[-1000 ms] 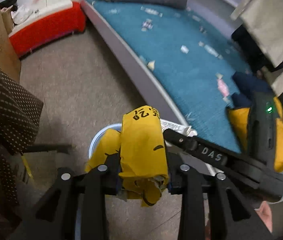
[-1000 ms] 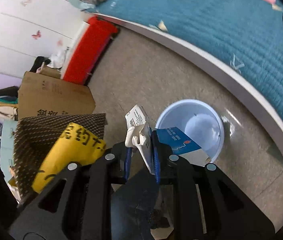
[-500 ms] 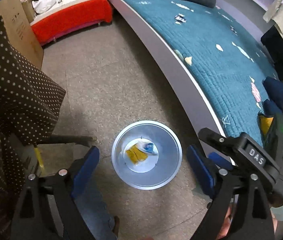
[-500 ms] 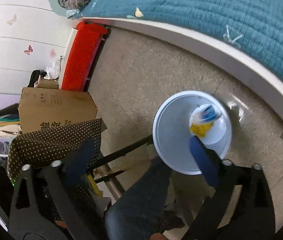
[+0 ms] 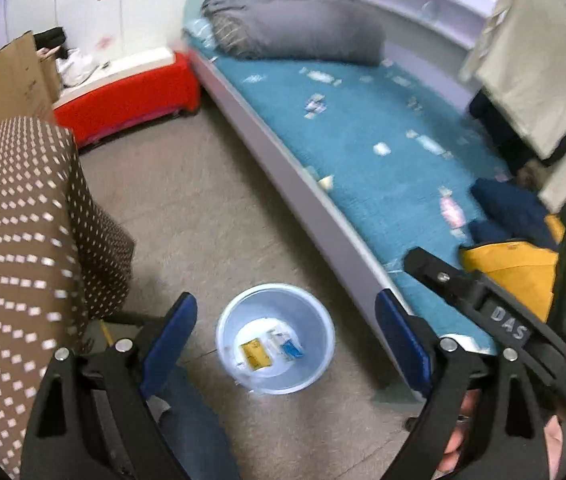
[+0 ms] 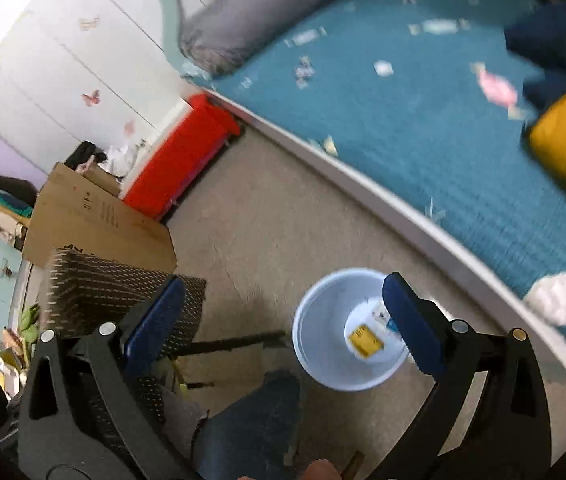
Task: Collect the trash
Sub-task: 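Move both tools back over the trash pile on the table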
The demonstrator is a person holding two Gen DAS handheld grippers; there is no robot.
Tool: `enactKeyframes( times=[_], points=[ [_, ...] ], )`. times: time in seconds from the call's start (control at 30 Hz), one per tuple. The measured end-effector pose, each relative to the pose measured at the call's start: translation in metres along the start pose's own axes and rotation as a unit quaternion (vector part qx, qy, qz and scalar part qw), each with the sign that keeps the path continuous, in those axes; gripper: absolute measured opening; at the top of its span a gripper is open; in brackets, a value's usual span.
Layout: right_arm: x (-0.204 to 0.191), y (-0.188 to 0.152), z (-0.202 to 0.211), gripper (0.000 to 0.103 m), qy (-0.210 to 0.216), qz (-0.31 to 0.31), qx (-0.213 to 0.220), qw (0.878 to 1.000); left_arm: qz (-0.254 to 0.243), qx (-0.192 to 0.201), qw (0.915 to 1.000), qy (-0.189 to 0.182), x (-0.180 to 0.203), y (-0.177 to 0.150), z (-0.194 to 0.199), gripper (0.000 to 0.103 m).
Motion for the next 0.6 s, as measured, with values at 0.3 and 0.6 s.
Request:
enactKeyframes(
  times=[0.3,0.6],
  points=[
    [-0.075,0.013,0.078,0.097,0.012,0.063,0.077,0.995,-0.046,0.094,0.9944,-0.017,0.008,-0.003,0.098,0.094],
    [-0.147,0.007,0.133,0.097,0.037,0.123,0.116,0.985,-0.023,0.176,0.9841,-0.011,-0.042,-0.012,0.185,0.094]
  ],
)
Point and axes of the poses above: each gripper's, at about its wrist camera, not at the fingertips, and z roughly against the way its jaws point, x to its right, y to its top, the point moved 1 cm from there along -z, roughly the way its jaws point, and after that the axes turned 7 degrees about z, right-handed, at the moved point
